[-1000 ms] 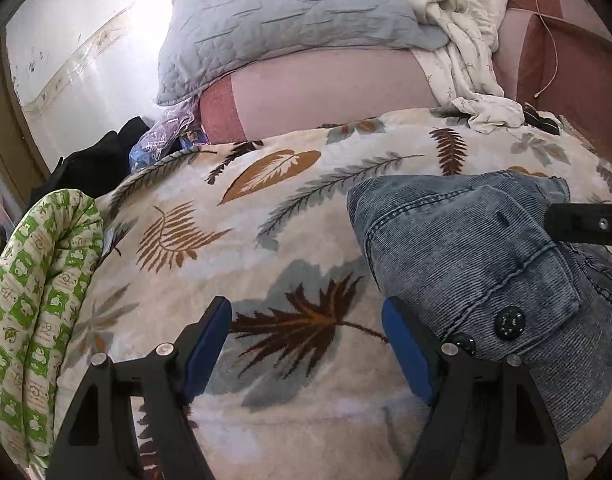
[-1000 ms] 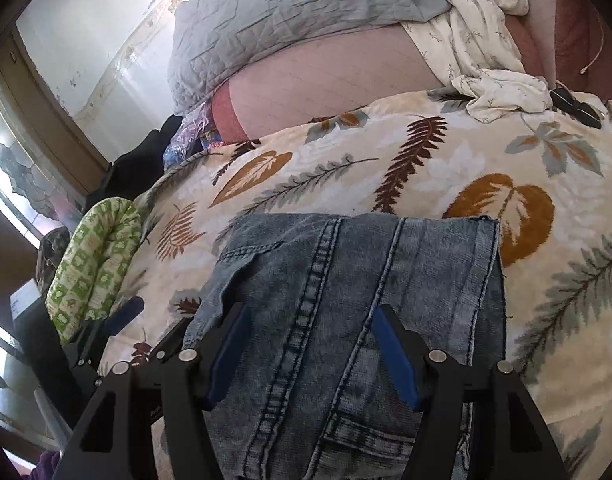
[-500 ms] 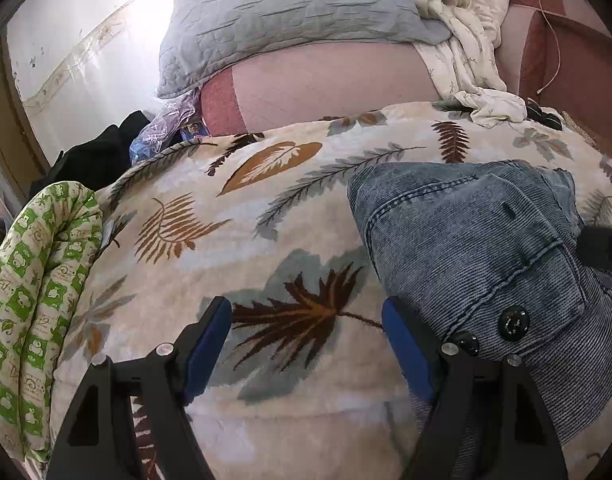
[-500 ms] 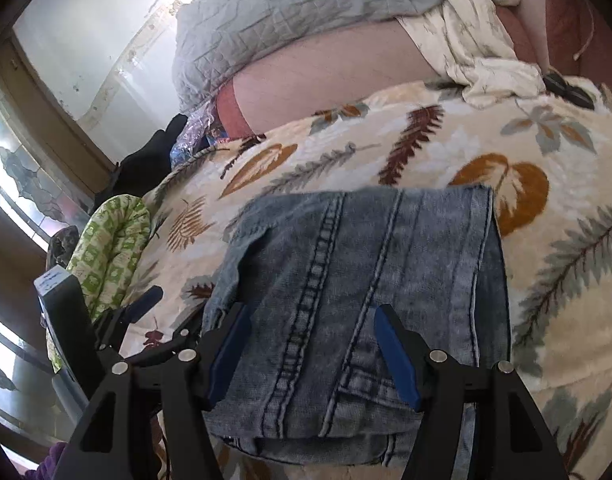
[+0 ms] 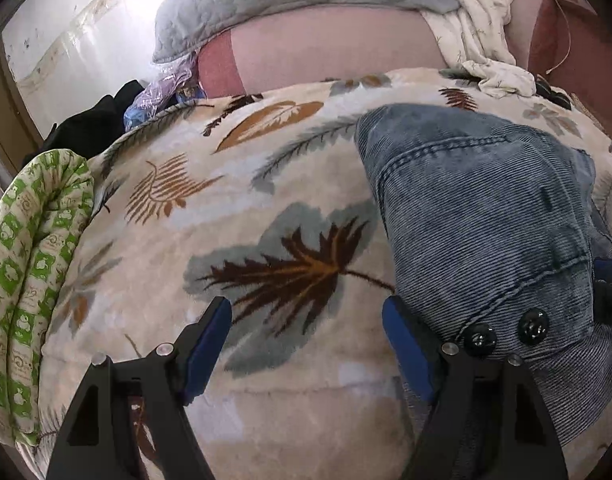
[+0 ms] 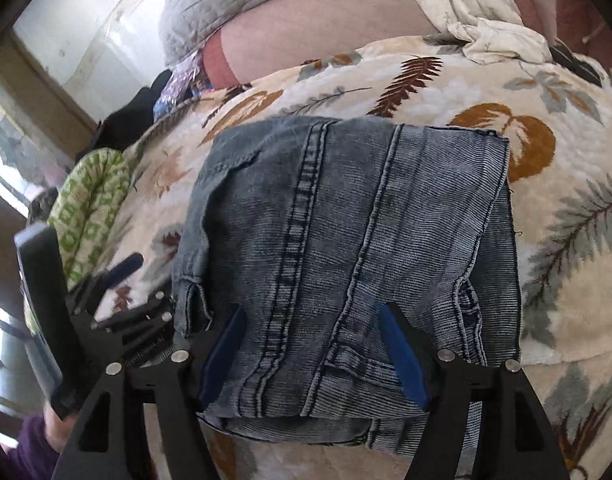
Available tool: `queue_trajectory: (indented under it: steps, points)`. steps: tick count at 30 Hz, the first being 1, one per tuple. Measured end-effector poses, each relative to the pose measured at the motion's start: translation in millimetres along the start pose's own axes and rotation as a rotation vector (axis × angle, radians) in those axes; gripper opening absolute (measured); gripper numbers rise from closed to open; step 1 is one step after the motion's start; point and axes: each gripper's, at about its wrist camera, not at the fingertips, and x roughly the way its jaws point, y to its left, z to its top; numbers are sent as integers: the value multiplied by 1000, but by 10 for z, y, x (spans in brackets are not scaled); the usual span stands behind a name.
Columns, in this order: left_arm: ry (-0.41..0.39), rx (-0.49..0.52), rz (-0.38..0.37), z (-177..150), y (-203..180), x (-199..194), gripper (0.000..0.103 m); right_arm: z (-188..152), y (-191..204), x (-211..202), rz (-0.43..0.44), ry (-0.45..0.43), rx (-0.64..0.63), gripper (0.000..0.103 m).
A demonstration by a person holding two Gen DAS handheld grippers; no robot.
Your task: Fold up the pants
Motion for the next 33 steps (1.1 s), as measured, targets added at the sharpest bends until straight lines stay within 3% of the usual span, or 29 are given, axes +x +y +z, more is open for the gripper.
queue_trajectory:
  steps: [7,12,17,20,22,25,28,31,33]
  points:
    - [8,25,14,-81,-42,78,79,-71,-29,79,-7,12,-22,74]
    - [53,-13,-21,-56,16,163,79,-63,-23,120,-12,5,-48,75]
    - [48,-44,-65,44,125,62,79,-4,6,18,22,15,-57,81]
    - [-43,-84,-80,184,232,-140,79,97,-140,-180,81,-2,36,81]
    - [-109,-107,-94,311,281,-271,79,182,-304,-379,130,-72,104,83]
    - [-148,-121,-117,488,277,-335,79,313,-516,-601,168,-189,178,87]
    - [-140,-93,-106,715,135,-248,79,476,-685,-620,230,-252,253,88]
    - [-80,-55,-91,876,-21,-75,79,581,-784,-509,316,-254,322,87]
    - [-39,-59,-121,951,-87,42,79,655,-786,-415,316,-239,333,87]
